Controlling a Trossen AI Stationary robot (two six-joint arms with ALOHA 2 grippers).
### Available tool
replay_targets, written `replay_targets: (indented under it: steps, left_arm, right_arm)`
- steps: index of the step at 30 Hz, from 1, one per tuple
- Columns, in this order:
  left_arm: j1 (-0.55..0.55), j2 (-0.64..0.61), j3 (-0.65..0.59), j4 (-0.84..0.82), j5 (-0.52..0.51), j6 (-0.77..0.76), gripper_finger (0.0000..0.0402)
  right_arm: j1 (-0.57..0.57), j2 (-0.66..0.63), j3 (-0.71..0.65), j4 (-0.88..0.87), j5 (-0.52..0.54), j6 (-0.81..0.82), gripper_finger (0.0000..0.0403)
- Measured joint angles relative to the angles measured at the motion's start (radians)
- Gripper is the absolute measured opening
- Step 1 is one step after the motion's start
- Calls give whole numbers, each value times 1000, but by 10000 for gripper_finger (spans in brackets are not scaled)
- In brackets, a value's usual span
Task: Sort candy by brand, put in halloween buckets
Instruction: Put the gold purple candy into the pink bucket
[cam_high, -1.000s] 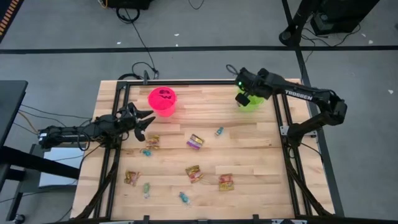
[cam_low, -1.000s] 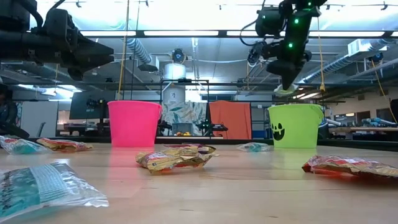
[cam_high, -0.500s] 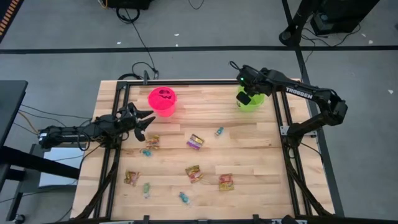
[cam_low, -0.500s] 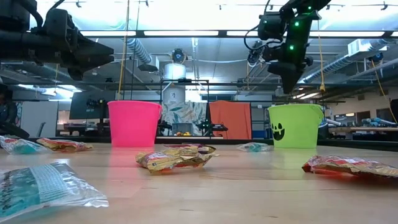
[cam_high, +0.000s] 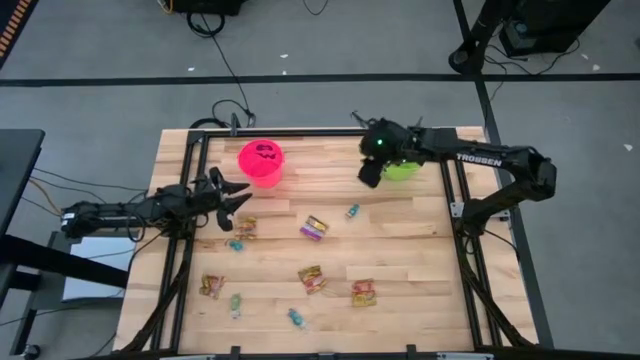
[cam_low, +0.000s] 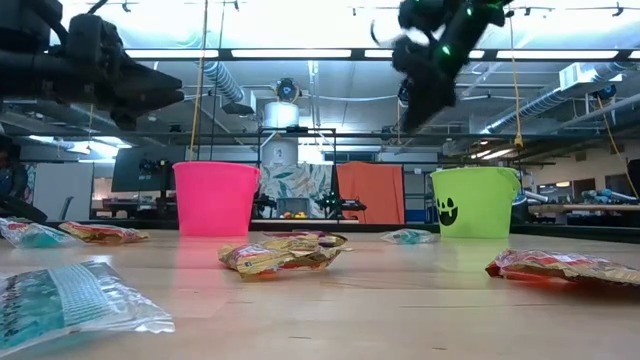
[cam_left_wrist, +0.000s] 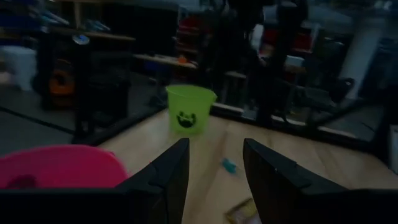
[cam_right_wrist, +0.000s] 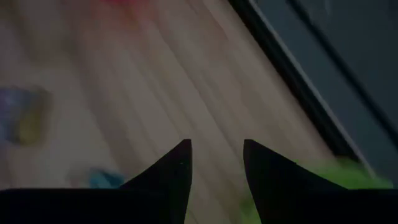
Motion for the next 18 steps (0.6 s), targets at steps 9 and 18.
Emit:
replay_targets:
  steps: [9,18]
  left_arm:
    - [0,302,78,102,-8,3,157]
    - [0,820,403,-146,-92,169,157]
  right_arm:
    - [148,-4,177,227,26,-99,155]
    - [176,-6,320,210,26,-158,155]
